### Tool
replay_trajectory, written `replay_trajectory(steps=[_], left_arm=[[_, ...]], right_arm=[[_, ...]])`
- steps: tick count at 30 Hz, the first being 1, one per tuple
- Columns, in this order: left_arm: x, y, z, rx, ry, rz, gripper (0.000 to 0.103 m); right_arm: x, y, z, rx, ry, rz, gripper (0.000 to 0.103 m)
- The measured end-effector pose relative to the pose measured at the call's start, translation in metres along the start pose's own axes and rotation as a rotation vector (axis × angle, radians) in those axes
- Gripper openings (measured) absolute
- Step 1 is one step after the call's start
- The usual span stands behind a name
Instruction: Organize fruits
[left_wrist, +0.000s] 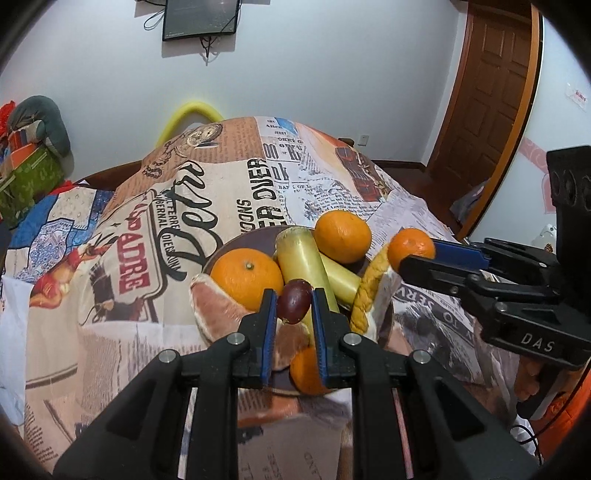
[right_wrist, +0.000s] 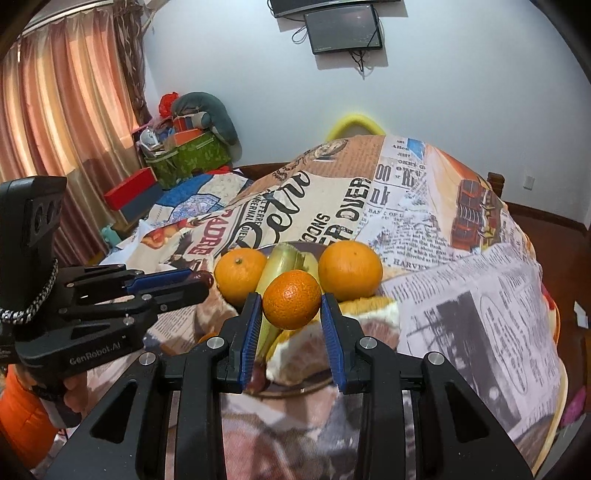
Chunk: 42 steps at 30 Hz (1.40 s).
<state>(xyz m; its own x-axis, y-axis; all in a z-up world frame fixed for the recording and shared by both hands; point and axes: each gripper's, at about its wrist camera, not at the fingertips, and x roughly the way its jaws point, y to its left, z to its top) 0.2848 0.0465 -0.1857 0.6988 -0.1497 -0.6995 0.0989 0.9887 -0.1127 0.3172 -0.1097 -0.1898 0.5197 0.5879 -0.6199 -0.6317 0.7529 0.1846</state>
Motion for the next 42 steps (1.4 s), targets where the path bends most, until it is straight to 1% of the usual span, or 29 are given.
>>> replay_trajectory(steps=[8, 14, 15, 16, 18, 22, 25, 30, 39, 40, 42], left_arm=[[0.025, 0.005, 0.010, 0.005, 0.009, 0.005, 0.018], [0.031, 0.008, 0.009, 0.000, 0.015, 0.005, 0.018], [0.030, 0.009, 0.009, -0.001, 0.015, 0.005, 0.018], [0.029, 0.009, 0.009, -0.002, 0.015, 0.006, 0.018], [0.028, 0.010, 0.010, -0.011, 0.012, 0.006, 0.019], [0.018, 0.013, 0.013, -0.025, -0.006, 0.012, 0.019], [0.003, 0.013, 0.017, -0.032, -0.035, 0.018, 0.019], [-0.036, 0.005, 0.024, -0.027, -0.109, 0.035, 0.019], [-0.146, -0.028, 0.029, 0.015, -0.317, 0.050, 0.019], [-0.157, -0.033, 0.030, 0.021, -0.339, 0.055, 0.020], [-0.181, -0.041, 0.027, 0.029, -0.382, 0.066, 0.030]], right_arm=[[0.027, -0.005, 0.006, -0.033, 0.036, -0.010, 0.030], [0.037, -0.004, 0.004, -0.050, 0.066, -0.001, 0.030], [0.038, -0.004, 0.003, -0.049, 0.071, 0.002, 0.032], [0.039, -0.005, 0.003, -0.048, 0.073, 0.004, 0.037], [0.038, -0.004, 0.003, -0.045, 0.069, 0.002, 0.040], [0.031, -0.004, 0.006, -0.041, 0.053, -0.003, 0.040], [0.018, -0.002, 0.009, -0.039, 0.021, -0.015, 0.040], [-0.021, 0.003, 0.021, -0.023, -0.062, -0.030, 0.040], [-0.112, 0.034, 0.034, -0.041, -0.251, -0.080, 0.040], [-0.122, 0.038, 0.034, -0.045, -0.273, -0.087, 0.040], [-0.145, 0.049, 0.034, -0.053, -0.324, -0.111, 0.040]])
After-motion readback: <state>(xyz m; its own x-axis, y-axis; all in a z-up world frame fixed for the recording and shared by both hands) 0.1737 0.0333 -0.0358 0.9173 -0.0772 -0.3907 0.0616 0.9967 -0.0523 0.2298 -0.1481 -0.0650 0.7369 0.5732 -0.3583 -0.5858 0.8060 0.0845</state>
